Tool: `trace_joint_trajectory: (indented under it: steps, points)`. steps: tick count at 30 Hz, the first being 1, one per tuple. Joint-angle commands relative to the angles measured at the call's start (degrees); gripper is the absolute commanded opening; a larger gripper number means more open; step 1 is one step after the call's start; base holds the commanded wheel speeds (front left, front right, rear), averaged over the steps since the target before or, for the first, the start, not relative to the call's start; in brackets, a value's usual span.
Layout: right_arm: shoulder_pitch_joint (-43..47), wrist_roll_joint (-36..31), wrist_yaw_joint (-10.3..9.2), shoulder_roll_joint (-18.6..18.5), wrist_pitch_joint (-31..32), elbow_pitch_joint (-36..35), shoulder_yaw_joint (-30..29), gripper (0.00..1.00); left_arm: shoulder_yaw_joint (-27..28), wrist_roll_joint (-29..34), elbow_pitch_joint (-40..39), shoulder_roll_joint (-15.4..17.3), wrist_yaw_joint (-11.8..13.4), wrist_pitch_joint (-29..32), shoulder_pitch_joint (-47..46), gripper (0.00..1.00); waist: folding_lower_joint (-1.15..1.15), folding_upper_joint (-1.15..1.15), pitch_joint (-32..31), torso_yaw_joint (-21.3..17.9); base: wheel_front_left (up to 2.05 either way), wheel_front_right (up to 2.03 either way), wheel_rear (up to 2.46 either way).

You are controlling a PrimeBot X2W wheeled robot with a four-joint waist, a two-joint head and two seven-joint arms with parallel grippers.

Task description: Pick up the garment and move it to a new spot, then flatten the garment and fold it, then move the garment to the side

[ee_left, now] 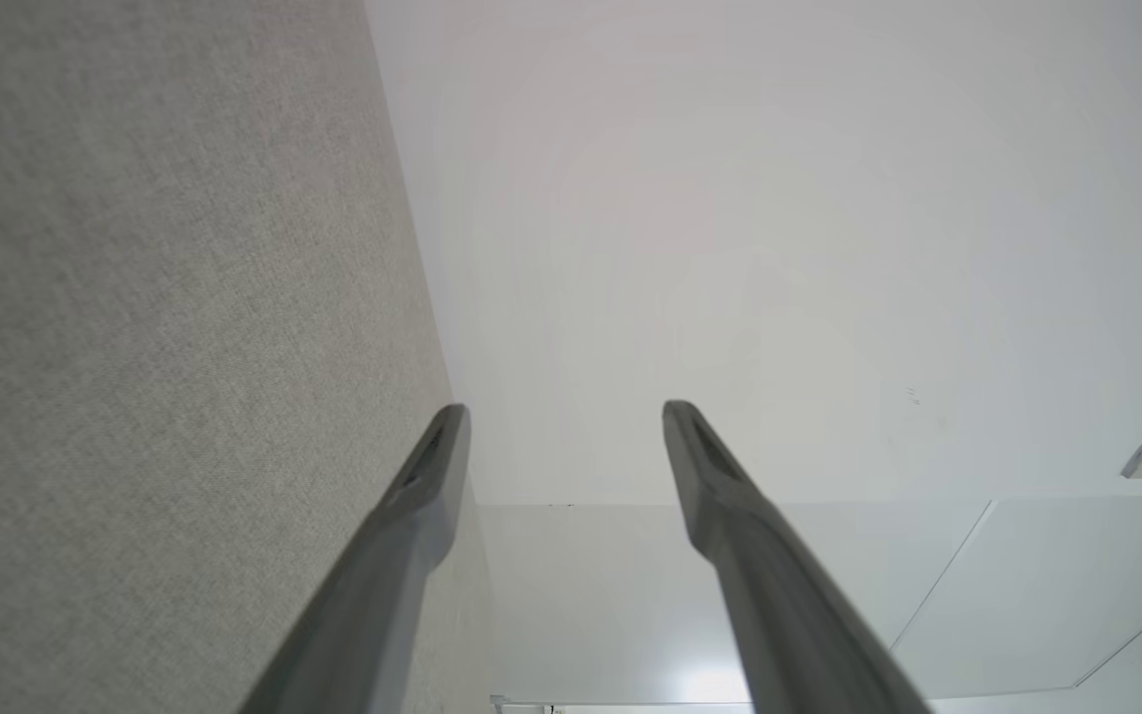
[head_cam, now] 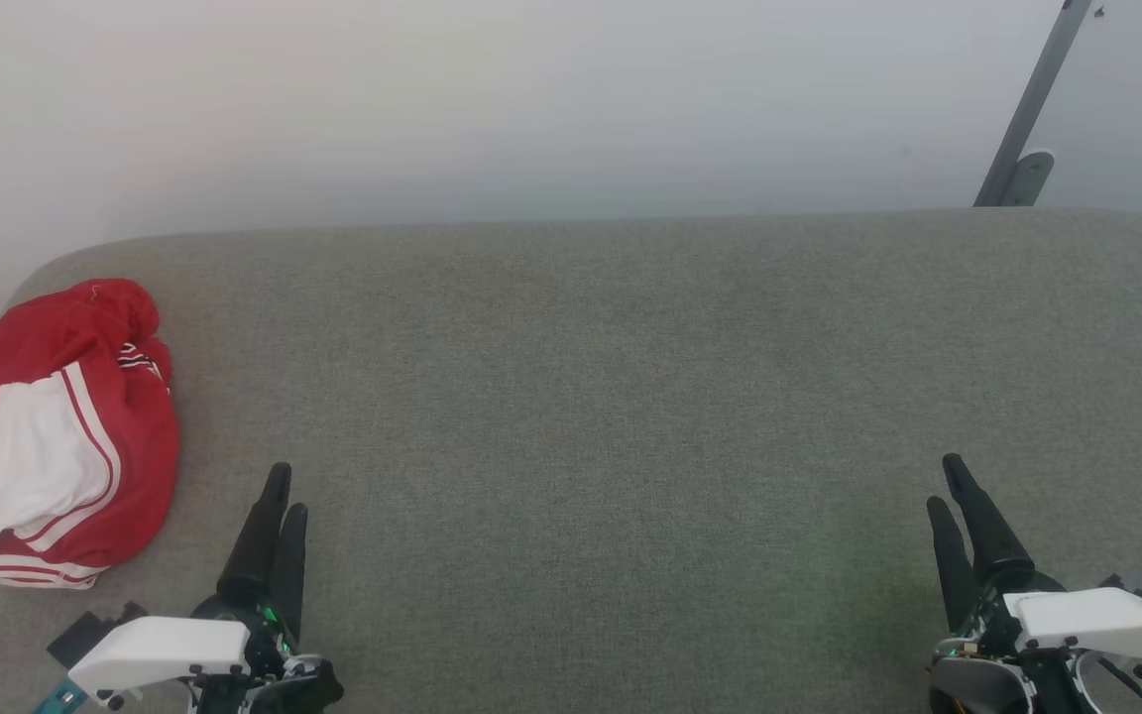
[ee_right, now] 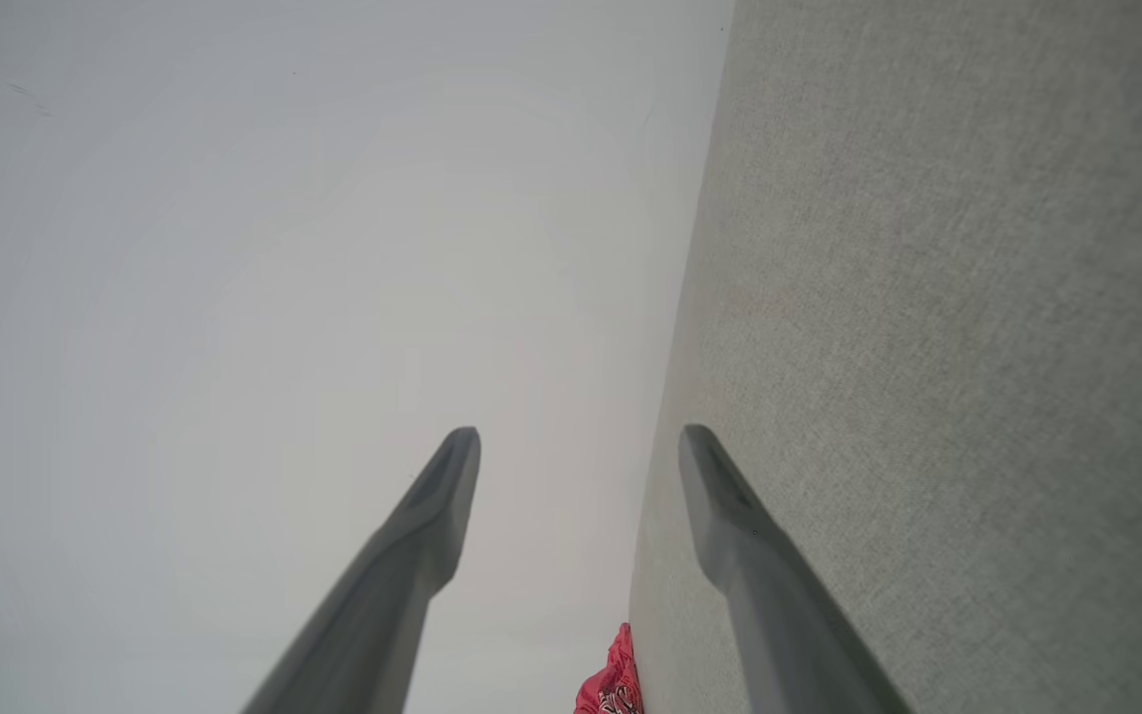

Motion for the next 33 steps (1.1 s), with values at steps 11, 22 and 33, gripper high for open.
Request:
trace_joint_trajectory:
  steps: [11, 22, 33]
  points:
    - [-1.82, -1.37, 0.04, -1.28, -2.35, -2.12, 1.85, 1.00, -0.30, 1.15, -4.42, 0.54, 1.18, -2.08, 1.08, 1.00, 0.00, 0.00, -0.26, 0.06, 0.00, 0.00, 0.00]
    - [-2.45, -4.38, 0.04, -2.97, -4.82, -2.51, 3.97, 1.00, -0.55, 4.12, -6.58, 2.23, 1.95, -4.31, 2.27, 1.00, 0.00, 0.00, -0.58, 0.13, 0.00, 0.00, 0.00]
    - [-3.84, -15.94, 0.04, -6.59, -8.35, -0.50, 6.93, 1.00, -2.71, 18.42, -6.45, 6.84, 4.80, -8.65, 2.68, 1.00, 0.00, 0.00, -0.85, 0.12, 0.00, 0.00, 0.00]
